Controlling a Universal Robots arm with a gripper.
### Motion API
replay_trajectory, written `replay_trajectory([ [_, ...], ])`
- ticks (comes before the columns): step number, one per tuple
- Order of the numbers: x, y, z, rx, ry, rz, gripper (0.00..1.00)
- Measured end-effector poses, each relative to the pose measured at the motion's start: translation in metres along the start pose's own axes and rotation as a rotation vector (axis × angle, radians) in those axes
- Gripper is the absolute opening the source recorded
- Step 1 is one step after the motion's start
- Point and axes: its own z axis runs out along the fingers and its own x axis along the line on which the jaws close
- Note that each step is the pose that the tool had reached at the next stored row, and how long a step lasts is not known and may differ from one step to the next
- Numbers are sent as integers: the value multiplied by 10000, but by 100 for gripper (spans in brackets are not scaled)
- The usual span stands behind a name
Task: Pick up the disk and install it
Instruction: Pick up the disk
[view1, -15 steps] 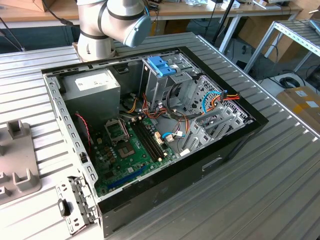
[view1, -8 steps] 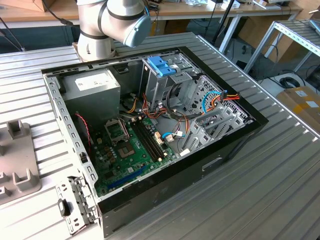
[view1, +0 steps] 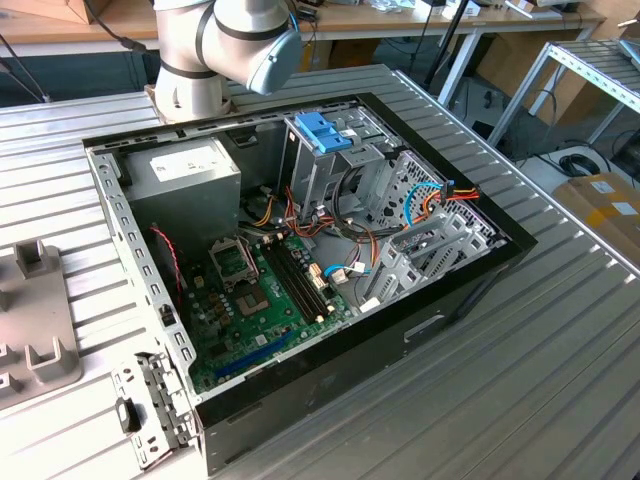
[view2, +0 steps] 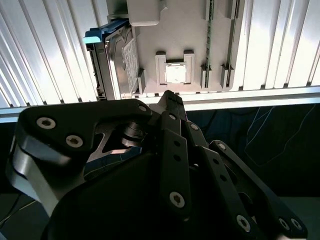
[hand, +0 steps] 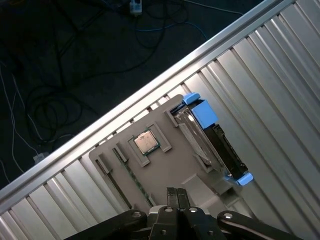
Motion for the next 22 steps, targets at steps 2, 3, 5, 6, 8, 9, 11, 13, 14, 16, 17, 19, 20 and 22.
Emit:
replay_trajectory([
  [2,0,0,0,-1,1,-38,10],
  [3,0,0,0,-2,3,-67,10],
  [5,0,0,0,-2,4,-107,10],
  [6,0,0,0,-3,5,-130,10],
  [8,0,0,0,-5,7,-178,10],
  [9,0,0,0,-5,8,-197,10],
  [11,0,0,0,-6,10,-253,10],
  [13,0,0,0,-8,12,-295,10],
  [14,0,0,0,-7,13,-316,10],
  [16,0,0,0,-9,14,-355,10],
  [17,0,0,0,-9,15,-379,10],
  [19,0,0,0,-11,17,-423,10],
  [20,0,0,0,-11,18,-443,10],
  [22,0,0,0,-12,19,-484,10],
])
